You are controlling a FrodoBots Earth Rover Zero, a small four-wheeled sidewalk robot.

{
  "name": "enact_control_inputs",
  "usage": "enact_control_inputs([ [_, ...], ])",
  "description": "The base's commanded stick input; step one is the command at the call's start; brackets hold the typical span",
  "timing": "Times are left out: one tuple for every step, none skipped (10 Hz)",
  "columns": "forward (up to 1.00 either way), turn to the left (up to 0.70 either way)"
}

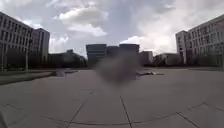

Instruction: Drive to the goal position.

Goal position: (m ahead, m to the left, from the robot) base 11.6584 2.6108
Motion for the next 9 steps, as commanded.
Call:
enact_control_inputs([
  [0.70, 0.00],
  [0.70, 0.00],
  [0.70, 0.00],
  [0.70, 0.00],
  [0.70, 0.00],
  [0.70, 0.00],
  [0.70, 0.00],
  [0.70, 0.00],
  [0.70, 0.00],
])
